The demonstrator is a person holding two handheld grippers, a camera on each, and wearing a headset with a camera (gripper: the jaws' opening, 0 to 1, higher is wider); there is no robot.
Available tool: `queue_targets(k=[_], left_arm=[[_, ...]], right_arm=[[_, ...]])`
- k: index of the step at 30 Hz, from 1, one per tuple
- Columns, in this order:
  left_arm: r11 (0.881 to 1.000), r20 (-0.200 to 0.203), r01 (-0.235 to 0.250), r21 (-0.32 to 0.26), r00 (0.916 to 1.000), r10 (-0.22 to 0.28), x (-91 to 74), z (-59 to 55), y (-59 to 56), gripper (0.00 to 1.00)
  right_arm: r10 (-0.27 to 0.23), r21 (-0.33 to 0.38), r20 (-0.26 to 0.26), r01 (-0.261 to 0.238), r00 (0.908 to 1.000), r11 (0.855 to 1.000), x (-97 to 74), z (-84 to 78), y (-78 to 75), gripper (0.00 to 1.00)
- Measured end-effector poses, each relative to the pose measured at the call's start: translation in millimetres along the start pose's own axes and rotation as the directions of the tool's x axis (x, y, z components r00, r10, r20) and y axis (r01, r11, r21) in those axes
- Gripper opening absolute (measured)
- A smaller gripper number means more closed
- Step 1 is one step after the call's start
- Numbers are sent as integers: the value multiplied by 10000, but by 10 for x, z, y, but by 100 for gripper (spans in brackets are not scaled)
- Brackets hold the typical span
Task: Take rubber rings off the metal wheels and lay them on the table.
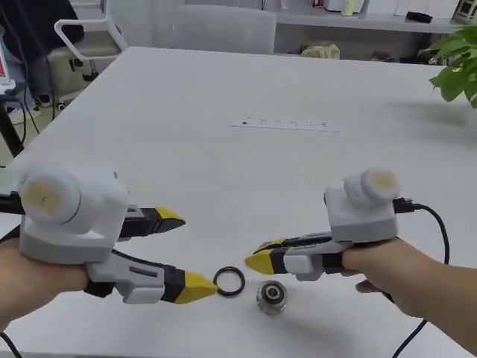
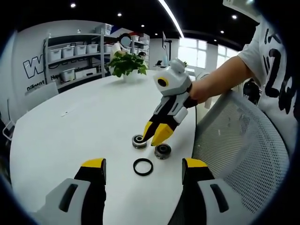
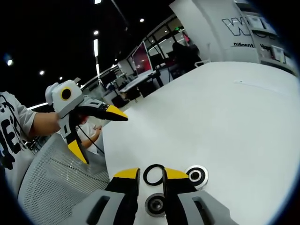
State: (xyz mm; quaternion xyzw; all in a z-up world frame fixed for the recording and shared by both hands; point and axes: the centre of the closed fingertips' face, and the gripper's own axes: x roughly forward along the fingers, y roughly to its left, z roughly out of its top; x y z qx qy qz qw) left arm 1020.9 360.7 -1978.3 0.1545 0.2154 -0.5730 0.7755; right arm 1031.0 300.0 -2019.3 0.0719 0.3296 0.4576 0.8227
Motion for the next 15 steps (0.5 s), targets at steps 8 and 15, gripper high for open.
queue_targets(k=[8, 15], left_arm=[[9999, 112, -130, -54, 9999, 130, -55, 77, -19, 63], [9998, 205, -154, -117, 9997, 157, -79, 135, -76, 64]], right_arm=[[-423, -669, 296, 442, 9987, 9968, -292, 41, 29, 30], [-791, -1216, 463, 842, 9958, 9890, -558, 27, 82, 40]])
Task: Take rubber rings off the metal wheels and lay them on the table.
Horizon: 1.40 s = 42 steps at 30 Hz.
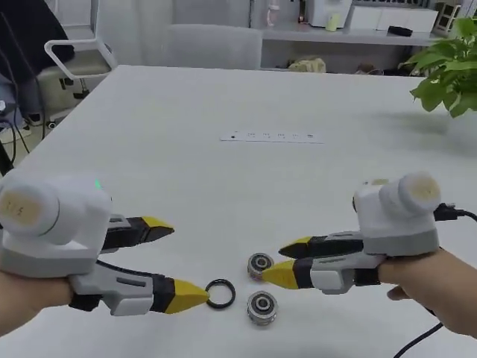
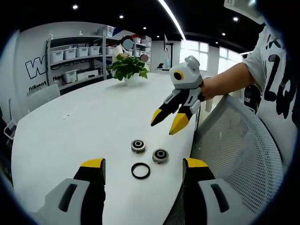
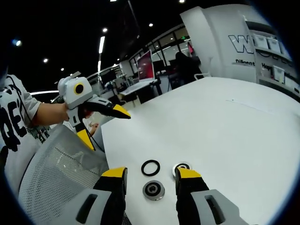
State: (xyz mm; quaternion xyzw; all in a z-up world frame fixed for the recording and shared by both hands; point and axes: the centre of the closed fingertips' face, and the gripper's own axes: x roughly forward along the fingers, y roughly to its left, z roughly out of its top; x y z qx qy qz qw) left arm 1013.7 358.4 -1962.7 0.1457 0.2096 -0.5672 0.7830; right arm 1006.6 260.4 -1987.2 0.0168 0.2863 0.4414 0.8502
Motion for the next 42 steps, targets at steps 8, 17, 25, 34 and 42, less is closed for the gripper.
queue_targets(k=[8, 17, 25, 34, 42], left_arm=[[10000, 31, 59, 49, 10000, -59, -28, 53, -96, 66], [10000, -9, 96, 22, 10000, -96, -29, 37, -161, 69], [10000, 2, 51, 61, 10000, -51, -41, 22, -187, 72], [10000, -71, -60, 9, 10000, 60, -85, -36, -223, 74], [9993, -2, -290, -219, 9996, 290, -139, -60, -195, 75]], right_arm=[[-509, -533, 78, 512, 9987, 9973, -272, -52, 10, 51], [-1034, -933, -39, 1026, 9946, 9903, -522, -211, 8, 58], [-1419, -1338, -173, 1383, 9897, 9813, -643, -298, 38, 65], [-1630, -1638, -324, 1556, 9861, 9741, -662, -365, 52, 69], [-1712, -2050, -642, 1549, 9831, 9664, -624, -456, 56, 69]])
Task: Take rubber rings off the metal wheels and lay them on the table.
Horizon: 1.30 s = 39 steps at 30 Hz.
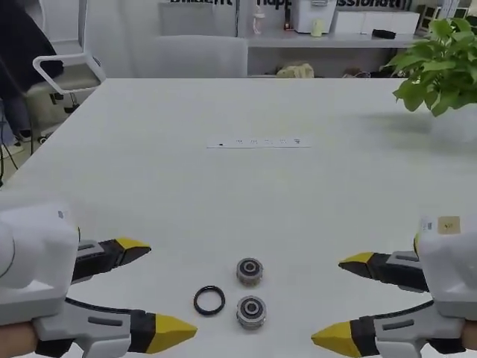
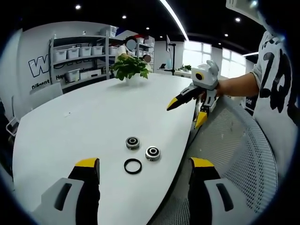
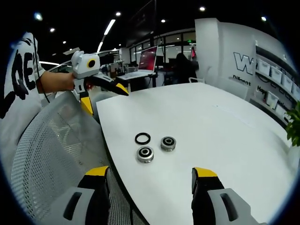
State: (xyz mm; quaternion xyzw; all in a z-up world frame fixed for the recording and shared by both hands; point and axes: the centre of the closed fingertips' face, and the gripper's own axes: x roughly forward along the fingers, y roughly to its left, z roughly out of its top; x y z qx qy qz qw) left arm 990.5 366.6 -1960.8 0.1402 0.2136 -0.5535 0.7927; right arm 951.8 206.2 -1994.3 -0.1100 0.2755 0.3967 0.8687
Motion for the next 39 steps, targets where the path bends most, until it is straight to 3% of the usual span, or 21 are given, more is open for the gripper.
queue_targets(k=[10, 18, 28, 39], left_arm=[[9999, -101, -98, -29, 9999, 98, 28, -70, -15, 74], [9998, -94, -101, -192, 9999, 99, 33, -79, -8, 74], [9993, -189, -168, -325, 9997, 161, 34, -111, 12, 73], [9998, -428, -193, 26, 9989, 194, 45, -139, -4, 72]], right_arm=[[-13, 134, 110, 11, 9999, 9999, 13, -21, -5, 70], [-78, -161, -12, 77, 10000, 9998, 28, -42, 0, 71], [-101, 474, 236, 90, 9997, 9988, 25, -38, -8, 71], [-255, 798, 493, 215, 9985, 9966, 12, -7, -36, 70]])
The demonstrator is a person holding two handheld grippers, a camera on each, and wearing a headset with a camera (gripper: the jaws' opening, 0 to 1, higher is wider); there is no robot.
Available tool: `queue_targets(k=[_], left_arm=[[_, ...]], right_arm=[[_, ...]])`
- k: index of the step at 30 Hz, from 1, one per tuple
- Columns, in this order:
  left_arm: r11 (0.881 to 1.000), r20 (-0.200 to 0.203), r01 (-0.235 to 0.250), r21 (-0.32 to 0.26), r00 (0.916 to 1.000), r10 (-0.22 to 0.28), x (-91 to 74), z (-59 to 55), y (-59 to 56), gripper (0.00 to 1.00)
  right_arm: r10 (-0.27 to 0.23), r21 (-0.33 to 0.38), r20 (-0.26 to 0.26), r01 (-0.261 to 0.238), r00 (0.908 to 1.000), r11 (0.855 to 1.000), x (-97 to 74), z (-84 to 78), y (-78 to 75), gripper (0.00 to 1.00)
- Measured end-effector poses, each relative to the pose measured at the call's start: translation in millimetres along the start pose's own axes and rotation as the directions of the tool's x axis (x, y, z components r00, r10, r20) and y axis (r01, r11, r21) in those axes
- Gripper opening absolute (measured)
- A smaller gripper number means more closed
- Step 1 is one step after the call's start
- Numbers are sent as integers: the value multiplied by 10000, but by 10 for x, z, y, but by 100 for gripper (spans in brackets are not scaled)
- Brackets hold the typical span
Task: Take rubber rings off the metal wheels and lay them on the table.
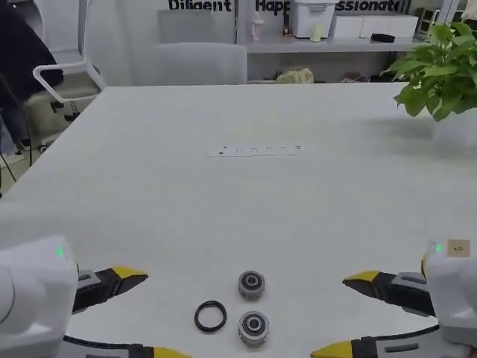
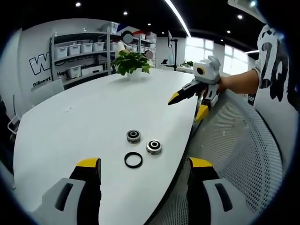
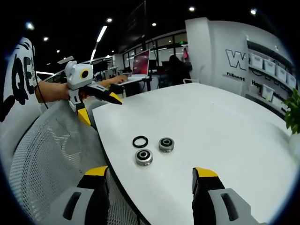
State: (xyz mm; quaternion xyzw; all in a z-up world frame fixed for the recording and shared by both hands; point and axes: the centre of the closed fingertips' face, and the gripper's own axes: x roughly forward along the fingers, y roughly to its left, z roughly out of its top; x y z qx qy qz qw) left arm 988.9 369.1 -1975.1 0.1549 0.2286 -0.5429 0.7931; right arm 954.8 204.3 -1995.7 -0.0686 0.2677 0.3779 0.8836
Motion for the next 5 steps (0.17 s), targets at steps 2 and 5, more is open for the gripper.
queue_targets(k=[2, 5], left_arm=[[10000, -4, -22, -20, 10000, 22, -1, -3, 6, 72], [10000, -3, -58, -35, 10000, 58, -4, -4, 13, 72]], right_arm=[[-4, 17, 16, 4, 10000, 10000, 0, 1, 0, 70], [-5, 57, 49, 5, 10000, 10000, -1, 6, -1, 70]])
